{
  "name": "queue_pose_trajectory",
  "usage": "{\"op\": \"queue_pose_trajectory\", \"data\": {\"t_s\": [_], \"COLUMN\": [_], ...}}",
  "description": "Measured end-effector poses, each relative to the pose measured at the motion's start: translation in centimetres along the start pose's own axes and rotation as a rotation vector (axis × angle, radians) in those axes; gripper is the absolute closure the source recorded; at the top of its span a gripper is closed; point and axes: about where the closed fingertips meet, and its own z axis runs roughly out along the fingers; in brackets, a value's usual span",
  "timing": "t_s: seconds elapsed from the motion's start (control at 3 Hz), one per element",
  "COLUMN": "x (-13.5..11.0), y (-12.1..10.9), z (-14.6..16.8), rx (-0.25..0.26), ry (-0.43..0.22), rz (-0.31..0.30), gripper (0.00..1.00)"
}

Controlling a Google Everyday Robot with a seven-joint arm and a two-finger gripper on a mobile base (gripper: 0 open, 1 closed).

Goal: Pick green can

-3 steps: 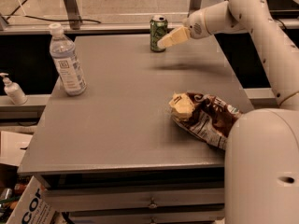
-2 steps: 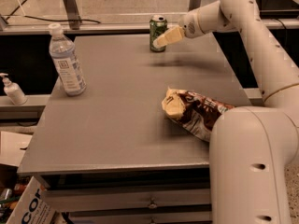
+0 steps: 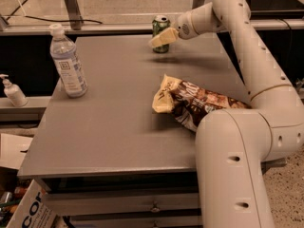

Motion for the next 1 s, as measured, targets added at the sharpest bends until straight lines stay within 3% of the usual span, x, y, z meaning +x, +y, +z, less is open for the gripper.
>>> {"op": "queue_pose_trajectory", "data": {"t_s": [0.33,1.0], "x": [0.0,0.1], "y": [-0.3,-0.9], "z": [0.1,-2.6], "rx": [0.002,0.022], "ry": [0.002,-0.005], "rz": [0.014,0.038], "gripper": [0.41,0.87]}}
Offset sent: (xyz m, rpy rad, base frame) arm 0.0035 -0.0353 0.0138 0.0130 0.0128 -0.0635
